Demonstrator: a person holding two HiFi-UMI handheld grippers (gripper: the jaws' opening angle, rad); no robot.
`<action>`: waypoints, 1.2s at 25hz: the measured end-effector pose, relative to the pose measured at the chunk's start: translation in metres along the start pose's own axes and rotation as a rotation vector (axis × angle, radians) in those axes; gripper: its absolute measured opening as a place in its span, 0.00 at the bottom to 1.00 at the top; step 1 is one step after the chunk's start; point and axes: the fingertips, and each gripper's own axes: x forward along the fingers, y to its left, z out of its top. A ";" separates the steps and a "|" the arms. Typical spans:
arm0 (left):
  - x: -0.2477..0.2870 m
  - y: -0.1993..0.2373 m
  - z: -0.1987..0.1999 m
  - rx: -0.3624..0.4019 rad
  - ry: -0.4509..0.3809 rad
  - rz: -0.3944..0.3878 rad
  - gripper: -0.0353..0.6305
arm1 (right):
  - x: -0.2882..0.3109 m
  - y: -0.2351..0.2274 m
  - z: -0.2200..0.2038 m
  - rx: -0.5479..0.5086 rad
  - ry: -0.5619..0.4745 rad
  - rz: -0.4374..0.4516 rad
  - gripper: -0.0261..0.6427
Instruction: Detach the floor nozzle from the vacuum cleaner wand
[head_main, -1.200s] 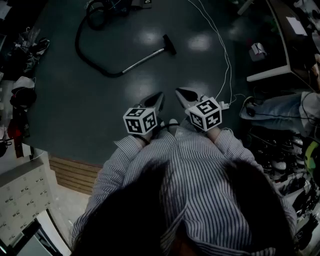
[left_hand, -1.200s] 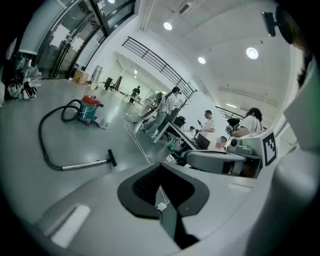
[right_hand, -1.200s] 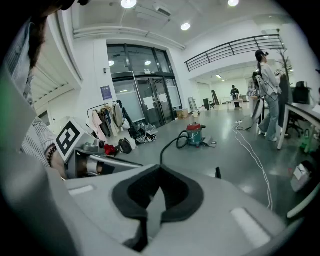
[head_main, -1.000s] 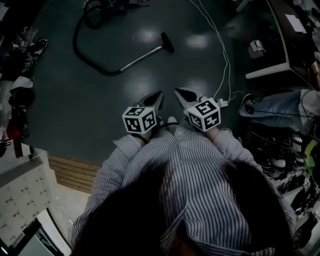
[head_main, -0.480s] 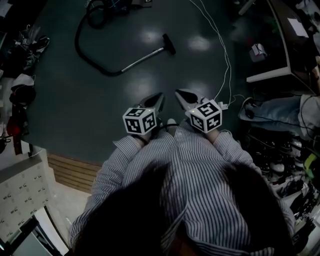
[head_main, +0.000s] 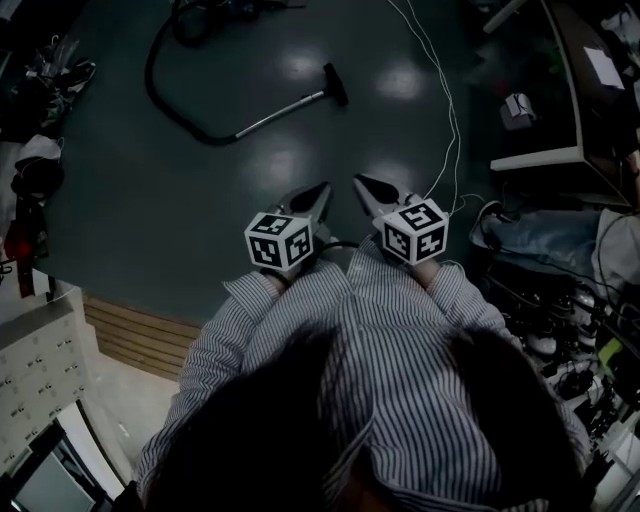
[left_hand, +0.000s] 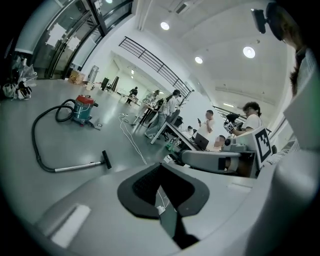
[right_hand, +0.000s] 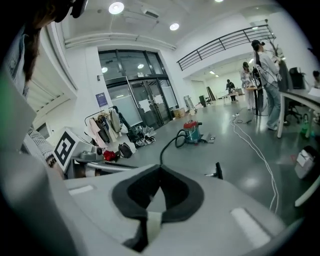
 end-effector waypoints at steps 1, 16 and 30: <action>0.003 0.001 0.004 0.004 -0.006 -0.002 0.06 | 0.002 -0.002 0.000 0.006 0.005 0.008 0.04; 0.065 0.143 0.120 0.087 0.022 0.046 0.06 | 0.152 -0.065 0.087 0.012 0.050 -0.042 0.04; 0.120 0.260 0.241 0.150 0.109 -0.055 0.06 | 0.299 -0.117 0.213 0.023 0.024 -0.146 0.04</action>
